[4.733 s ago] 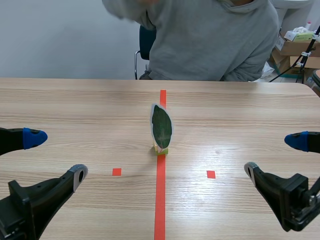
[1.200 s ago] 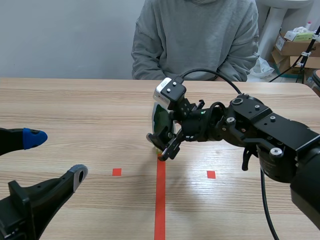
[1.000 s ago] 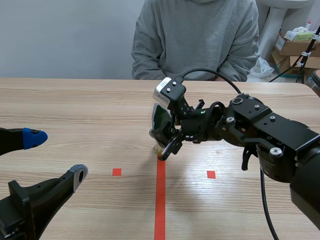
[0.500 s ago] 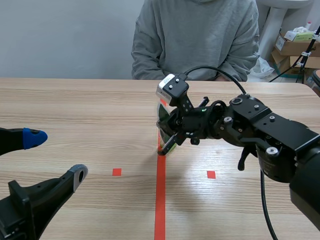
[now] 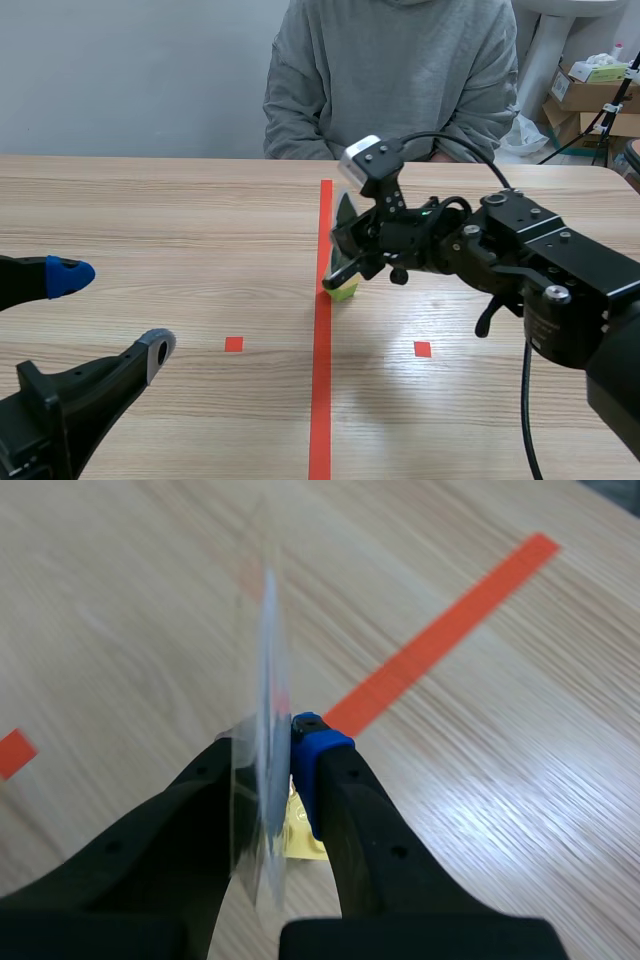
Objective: Do the leaf sorting experiment
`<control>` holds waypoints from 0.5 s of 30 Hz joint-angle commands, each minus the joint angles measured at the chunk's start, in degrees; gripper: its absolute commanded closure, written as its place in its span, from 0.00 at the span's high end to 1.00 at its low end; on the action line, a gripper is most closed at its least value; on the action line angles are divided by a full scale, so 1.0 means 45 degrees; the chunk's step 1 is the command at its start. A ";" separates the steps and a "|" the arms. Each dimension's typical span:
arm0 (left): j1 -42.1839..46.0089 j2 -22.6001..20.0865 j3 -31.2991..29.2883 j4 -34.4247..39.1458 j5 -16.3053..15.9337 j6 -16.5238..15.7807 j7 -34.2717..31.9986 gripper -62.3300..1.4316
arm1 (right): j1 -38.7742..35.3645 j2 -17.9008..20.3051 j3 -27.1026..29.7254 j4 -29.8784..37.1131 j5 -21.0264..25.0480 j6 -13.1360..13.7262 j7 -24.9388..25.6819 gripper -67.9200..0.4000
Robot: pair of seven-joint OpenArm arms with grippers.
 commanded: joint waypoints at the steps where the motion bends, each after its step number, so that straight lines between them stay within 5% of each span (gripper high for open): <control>1: 0.0000 0.0097 -0.0078 0.0248 -0.0087 -0.0034 -0.0175 0.99 | 0.0219 0.0340 0.0568 0.0223 0.0160 -0.0097 0.0015 0.03; 5: 0.0000 0.0092 -0.0078 0.0248 -0.0087 -0.0034 -0.0175 0.99 | 0.0223 0.0704 0.1870 0.0223 0.0355 -0.0733 -0.0447 0.03; 9: 0.0000 0.0092 -0.0078 0.0248 -0.0087 -0.0034 -0.0180 0.99 | 0.0243 0.0967 0.3036 0.0223 0.0345 -0.2113 -0.0432 0.03; 15: -0.0005 0.0092 -0.0078 0.0248 -0.0087 -0.0034 -0.0180 0.99 | 0.0957 0.1336 0.3405 -0.0457 0.0345 -0.3279 -0.0107 0.03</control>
